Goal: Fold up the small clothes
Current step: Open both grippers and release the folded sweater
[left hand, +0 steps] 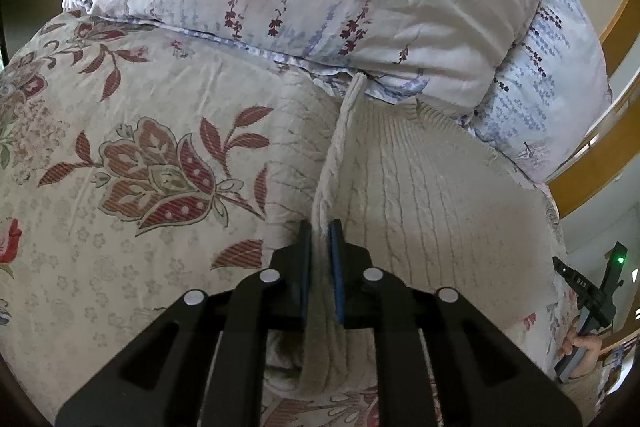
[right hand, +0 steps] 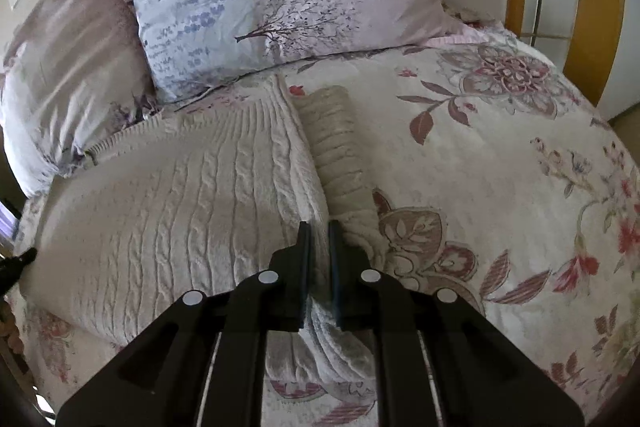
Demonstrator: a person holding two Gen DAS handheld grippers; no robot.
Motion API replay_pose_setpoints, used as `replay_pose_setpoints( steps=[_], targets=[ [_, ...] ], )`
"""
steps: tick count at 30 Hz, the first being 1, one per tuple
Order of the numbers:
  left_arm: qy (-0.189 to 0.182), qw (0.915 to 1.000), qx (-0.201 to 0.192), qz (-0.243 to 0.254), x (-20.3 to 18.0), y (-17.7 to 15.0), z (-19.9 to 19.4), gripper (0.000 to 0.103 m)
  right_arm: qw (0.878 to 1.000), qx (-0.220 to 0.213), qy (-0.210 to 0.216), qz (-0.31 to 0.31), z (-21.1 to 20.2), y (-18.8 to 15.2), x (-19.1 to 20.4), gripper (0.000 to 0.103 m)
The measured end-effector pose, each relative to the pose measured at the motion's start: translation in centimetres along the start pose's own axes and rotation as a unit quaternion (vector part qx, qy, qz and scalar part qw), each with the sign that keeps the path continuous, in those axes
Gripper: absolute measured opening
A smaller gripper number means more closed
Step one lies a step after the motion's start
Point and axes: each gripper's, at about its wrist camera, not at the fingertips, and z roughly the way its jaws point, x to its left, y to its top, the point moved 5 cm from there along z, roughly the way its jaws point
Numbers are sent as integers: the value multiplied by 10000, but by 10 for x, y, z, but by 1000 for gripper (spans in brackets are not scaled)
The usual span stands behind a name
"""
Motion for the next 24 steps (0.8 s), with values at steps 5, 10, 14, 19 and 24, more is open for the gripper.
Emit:
replay_pose_setpoints(
  steps=[5, 10, 14, 19, 24],
  targets=[
    [293, 9984, -438, 205, -9, 6, -19, 50, 9993, -331, -128, -137, -20, 10, 10, 39],
    [313, 9948, -677, 699, -38, 7, -26, 58, 9972, -427, 219, -574, -25, 15, 44, 39],
    [180, 9942, -554, 904, -58, 2, -15, 58, 9948, -293, 375, -904, -16, 11, 72, 39],
    [208, 9940, -374, 1007, -63, -5, -1, 58, 9920, -145, 379, -1197, -2, 5, 93, 39],
    [324, 9945, -202, 974, -55, -11, 14, 59, 9901, 94, 94, -1397, 23, -1, 94, 44]
  ],
)
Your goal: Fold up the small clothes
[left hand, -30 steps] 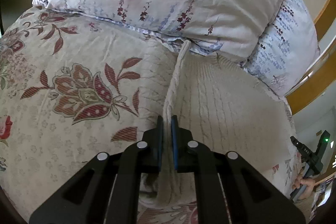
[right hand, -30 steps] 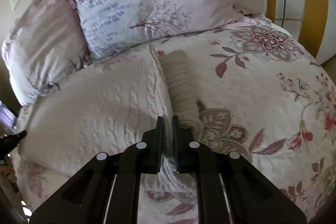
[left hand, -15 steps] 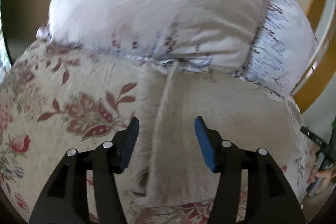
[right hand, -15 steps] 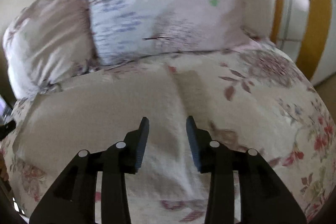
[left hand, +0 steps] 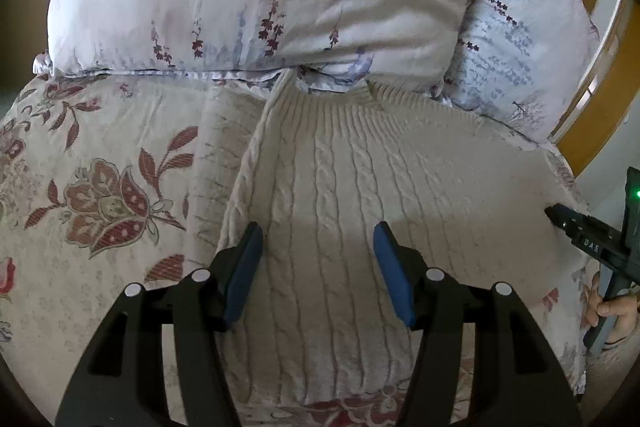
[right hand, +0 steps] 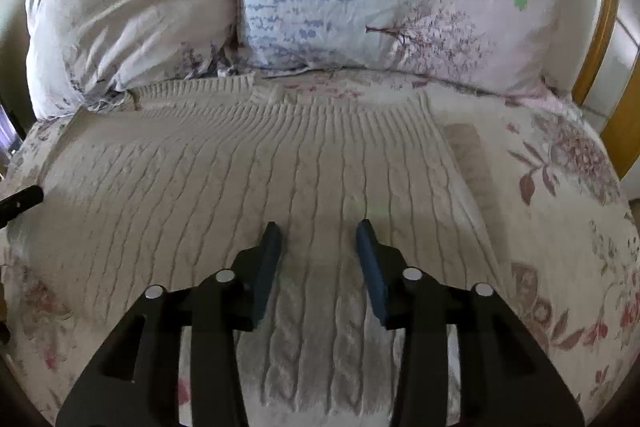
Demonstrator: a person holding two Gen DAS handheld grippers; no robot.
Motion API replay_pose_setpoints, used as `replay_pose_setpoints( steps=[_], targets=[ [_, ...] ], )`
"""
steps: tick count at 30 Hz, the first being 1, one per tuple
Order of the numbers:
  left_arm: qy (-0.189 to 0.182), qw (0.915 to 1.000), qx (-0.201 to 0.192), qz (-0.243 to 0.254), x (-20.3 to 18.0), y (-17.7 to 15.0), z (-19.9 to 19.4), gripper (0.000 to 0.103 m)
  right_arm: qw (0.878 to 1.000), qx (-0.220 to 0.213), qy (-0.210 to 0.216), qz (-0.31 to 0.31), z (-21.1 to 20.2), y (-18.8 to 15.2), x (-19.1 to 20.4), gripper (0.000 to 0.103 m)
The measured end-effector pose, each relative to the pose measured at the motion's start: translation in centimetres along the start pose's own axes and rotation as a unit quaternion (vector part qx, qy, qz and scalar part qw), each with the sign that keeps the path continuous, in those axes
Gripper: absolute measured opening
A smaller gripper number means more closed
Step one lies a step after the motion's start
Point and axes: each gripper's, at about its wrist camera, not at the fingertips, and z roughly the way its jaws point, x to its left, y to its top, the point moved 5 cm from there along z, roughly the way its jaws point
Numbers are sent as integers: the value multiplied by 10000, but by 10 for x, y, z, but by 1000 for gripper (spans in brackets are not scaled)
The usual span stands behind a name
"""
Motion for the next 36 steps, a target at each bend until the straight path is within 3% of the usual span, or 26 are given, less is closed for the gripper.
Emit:
replay_pose_setpoints(
  steps=[3, 5, 9, 13, 15, 23, 36],
  targets=[
    [3, 10000, -3, 68, -4, 0, 1, 65, 10000, 43, -74, 25, 3, 2, 0, 48],
    [24, 9999, -1, 117, -6, 0, 2, 68, 9998, 46, -212, 24, 5, 2, -2, 59],
    [-143, 9999, 22, -40, -2, 3, -2, 68, 9997, 93, -20, 236, 4, -1, -10, 59],
    [-538, 9968, -80, -590, 16, 13, -16, 68, 9997, 124, -89, 185, 0, -3, -8, 60],
    [-506, 9954, -156, -800, 28, 18, -21, 73, 9996, 164, -99, 209, -1, -3, -8, 60],
    [-750, 9805, 22, -1817, 75, 26, -16, 74, 9991, 221, -136, 342, -12, 0, -5, 62],
    [-1012, 9715, 279, -2125, 77, 25, 6, 74, 9992, -51, 404, 19, -17, 28, 45, 62]
  ],
)
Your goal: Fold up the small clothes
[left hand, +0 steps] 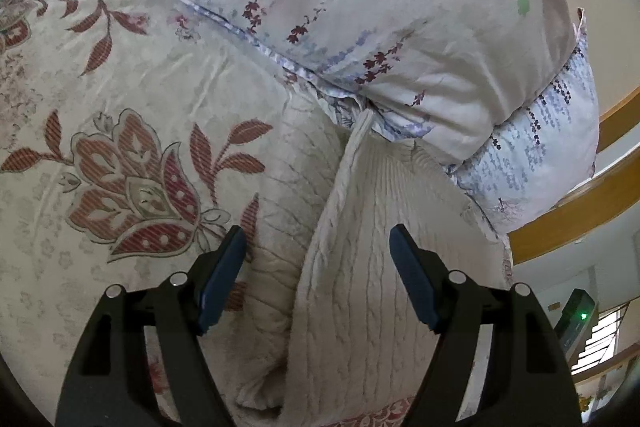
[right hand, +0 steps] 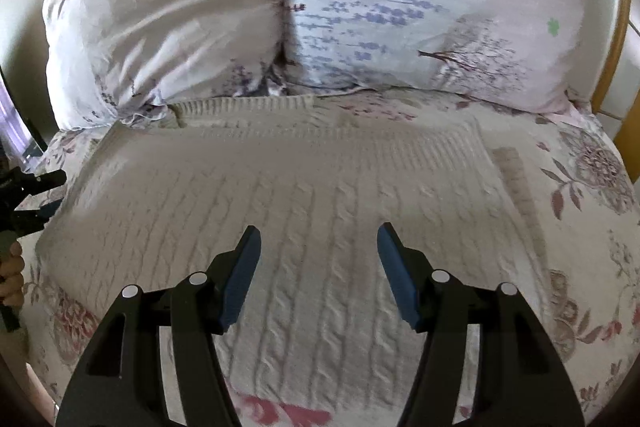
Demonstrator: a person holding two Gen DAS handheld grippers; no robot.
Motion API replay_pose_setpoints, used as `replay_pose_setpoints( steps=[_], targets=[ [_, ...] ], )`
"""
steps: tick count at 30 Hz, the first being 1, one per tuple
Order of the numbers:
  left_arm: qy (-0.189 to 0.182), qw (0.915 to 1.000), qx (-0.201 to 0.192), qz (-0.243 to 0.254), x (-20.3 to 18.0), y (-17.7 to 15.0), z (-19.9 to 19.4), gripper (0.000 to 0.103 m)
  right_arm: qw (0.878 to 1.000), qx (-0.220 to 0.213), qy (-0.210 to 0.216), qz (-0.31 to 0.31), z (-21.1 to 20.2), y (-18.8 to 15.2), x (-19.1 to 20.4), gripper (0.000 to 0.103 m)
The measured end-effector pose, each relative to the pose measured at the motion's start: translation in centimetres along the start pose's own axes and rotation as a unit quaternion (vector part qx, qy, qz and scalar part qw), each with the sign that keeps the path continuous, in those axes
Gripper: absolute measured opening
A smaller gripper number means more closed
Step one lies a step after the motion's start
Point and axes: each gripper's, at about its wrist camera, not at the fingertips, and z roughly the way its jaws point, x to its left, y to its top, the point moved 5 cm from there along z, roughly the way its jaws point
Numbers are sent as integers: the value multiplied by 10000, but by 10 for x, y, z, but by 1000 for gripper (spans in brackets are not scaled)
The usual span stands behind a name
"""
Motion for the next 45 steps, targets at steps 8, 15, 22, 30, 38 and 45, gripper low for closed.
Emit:
replay_pose_setpoints(
  steps=[8, 15, 22, 30, 38, 45],
  targets=[
    [-71, 10000, 24, 17, -7, -2, 5, 74, 9998, 153, -129, -70, 21, -3, 3, 65],
    [-187, 9998, 44, -45, -11, -3, 9, 72, 9994, 88, -230, -223, 23, -5, 3, 67],
    [-461, 9986, 169, -170, -12, -5, 11, 44, 9994, 58, -226, -252, 23, -5, 4, 68],
    [-434, 9982, 332, -226, -14, -6, 19, 37, 9995, 51, -197, -255, 23, -5, 4, 68],
    [-666, 9972, 232, -244, -24, -1, 15, 21, 9995, 26, -190, -256, 22, -4, 5, 68],
    [-1183, 9929, -110, -27, -65, 10, -5, 18, 9995, 12, -187, -264, 22, -4, 5, 68]
  ],
)
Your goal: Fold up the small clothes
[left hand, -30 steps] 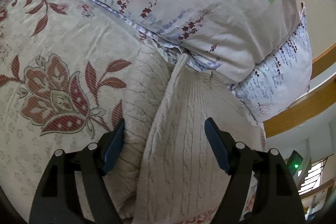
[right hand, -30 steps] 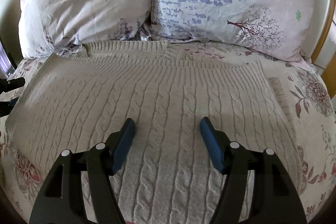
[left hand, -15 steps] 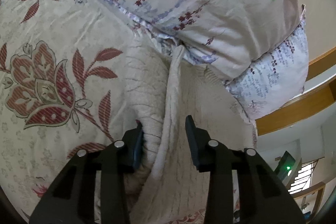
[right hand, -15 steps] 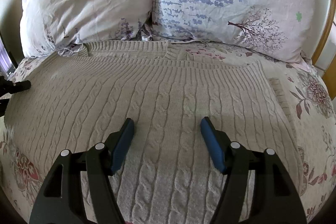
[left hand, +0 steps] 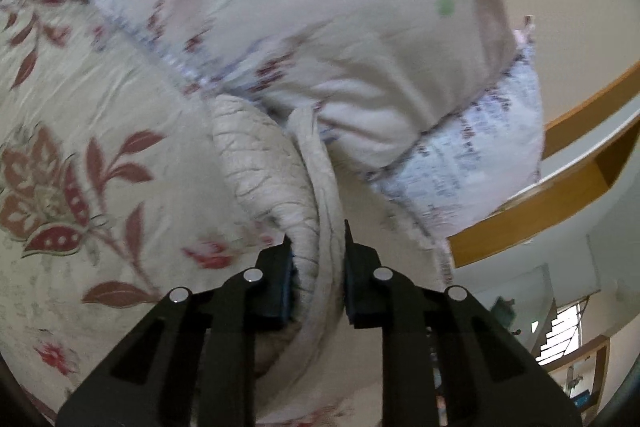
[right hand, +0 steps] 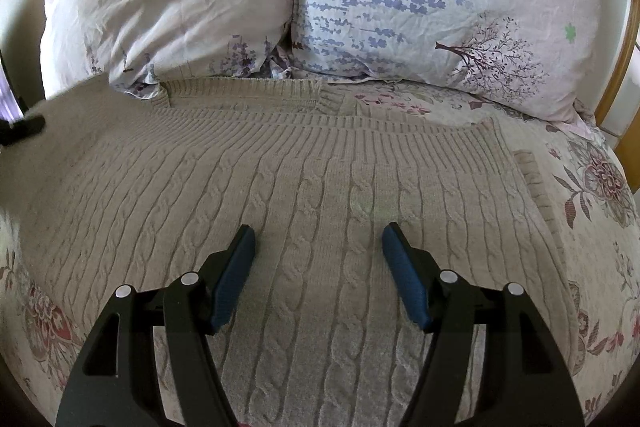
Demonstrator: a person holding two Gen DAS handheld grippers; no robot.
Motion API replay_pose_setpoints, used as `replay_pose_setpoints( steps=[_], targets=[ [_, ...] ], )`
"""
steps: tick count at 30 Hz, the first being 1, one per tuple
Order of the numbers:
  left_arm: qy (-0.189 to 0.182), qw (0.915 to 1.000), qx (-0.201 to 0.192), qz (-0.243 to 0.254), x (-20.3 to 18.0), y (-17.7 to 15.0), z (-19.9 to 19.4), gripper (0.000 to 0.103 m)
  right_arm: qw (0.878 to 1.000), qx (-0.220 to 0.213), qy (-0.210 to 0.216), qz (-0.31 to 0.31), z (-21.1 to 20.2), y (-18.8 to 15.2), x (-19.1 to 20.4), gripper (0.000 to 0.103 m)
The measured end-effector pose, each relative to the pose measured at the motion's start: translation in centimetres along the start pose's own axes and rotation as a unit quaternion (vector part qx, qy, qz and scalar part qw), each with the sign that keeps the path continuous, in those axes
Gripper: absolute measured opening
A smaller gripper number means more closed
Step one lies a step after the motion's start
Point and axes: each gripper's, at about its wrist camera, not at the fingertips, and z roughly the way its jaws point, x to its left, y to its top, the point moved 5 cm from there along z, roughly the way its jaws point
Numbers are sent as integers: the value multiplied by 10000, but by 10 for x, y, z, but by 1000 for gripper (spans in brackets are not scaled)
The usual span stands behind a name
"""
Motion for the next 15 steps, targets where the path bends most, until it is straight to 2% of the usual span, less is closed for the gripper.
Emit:
replay_pose_setpoints(
  steps=[7, 10, 15],
  targets=[
    [-511, 9973, -170, 501, -66, 0, 6, 16, 10000, -7, 11, -1, -1, 0, 2, 69],
    [-565, 9960, -36, 696, -88, -6, 22, 15, 10000, 9, 91, 9, -3, 0, 0, 69],
    [-766, 9934, 214, 827, -120, -19, 53, 15, 9984, -50, 388, 416, -17, -5, -18, 69]
  ],
)
